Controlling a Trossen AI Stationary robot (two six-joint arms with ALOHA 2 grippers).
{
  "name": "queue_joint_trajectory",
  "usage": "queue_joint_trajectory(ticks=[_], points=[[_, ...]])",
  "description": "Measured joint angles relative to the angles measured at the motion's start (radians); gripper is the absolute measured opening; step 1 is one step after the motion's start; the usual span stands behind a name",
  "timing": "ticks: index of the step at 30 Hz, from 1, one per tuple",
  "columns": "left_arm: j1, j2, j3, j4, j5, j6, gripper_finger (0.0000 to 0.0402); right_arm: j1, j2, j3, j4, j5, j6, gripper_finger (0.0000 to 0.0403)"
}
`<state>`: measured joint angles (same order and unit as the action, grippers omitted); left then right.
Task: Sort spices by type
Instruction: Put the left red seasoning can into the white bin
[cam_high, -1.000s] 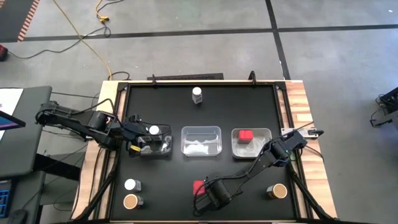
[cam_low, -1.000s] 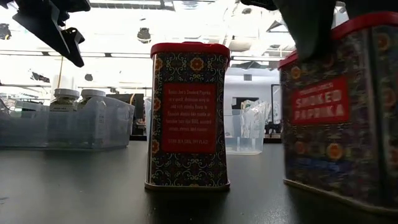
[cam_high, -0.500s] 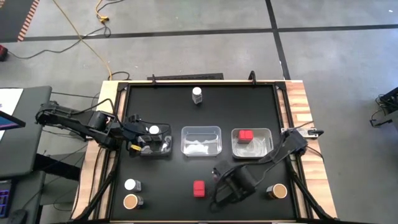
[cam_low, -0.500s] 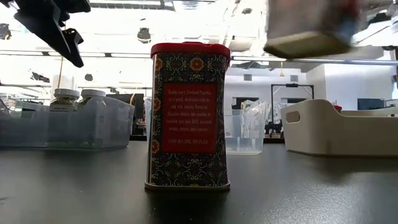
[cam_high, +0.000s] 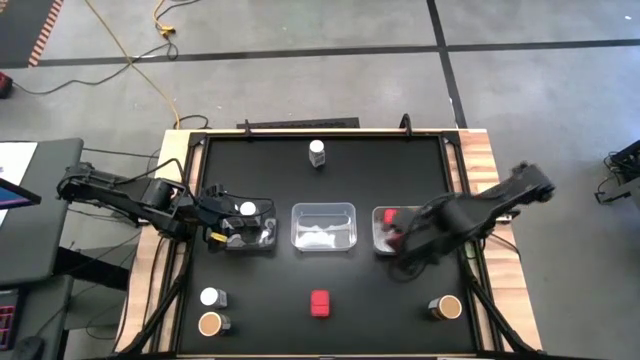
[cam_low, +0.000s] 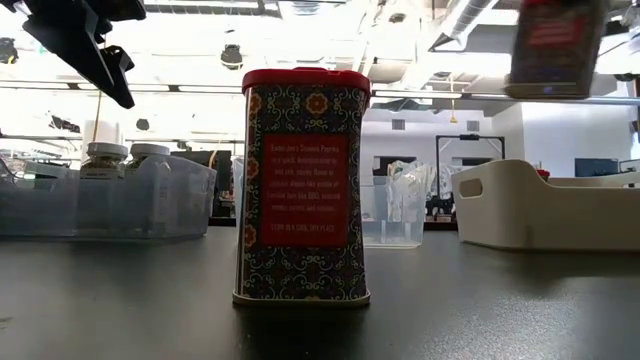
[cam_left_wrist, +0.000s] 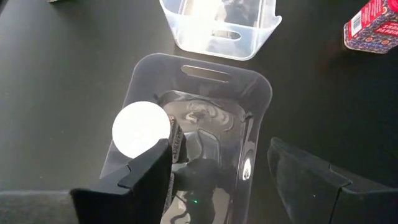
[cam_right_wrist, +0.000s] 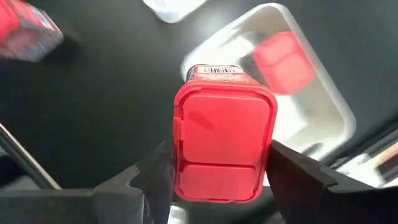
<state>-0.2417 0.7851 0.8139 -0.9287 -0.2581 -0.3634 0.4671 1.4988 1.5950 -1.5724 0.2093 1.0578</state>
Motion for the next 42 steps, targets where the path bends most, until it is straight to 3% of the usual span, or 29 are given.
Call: queue_joint_trajectory(ticks=[8, 16, 30, 42], points=[[0.000, 0.000, 0.000, 0.000, 0.000, 0.000, 0.0251, -0.057, -0.362, -0.316, -0.002, 0.006, -0.291, 0.0244], [0.000, 0.000, 0.000, 0.000, 0.000, 0.000, 0.0251, -0.135, -0.539, -0.490, 0.006, 0.006, -0.541, 0.0244], [0.000, 0.000, 0.000, 0.000, 0.000, 0.003, 0.0251, -0.321, -0.571, -0.540, 0.109, -0.053, -0.878, 0.0244], [0.000, 0.000, 0.000, -0.001, 0.000, 0.003, 0.0251, -0.425, -0.470, -0.540, 0.121, -0.124, -0.992, 0.0244]])
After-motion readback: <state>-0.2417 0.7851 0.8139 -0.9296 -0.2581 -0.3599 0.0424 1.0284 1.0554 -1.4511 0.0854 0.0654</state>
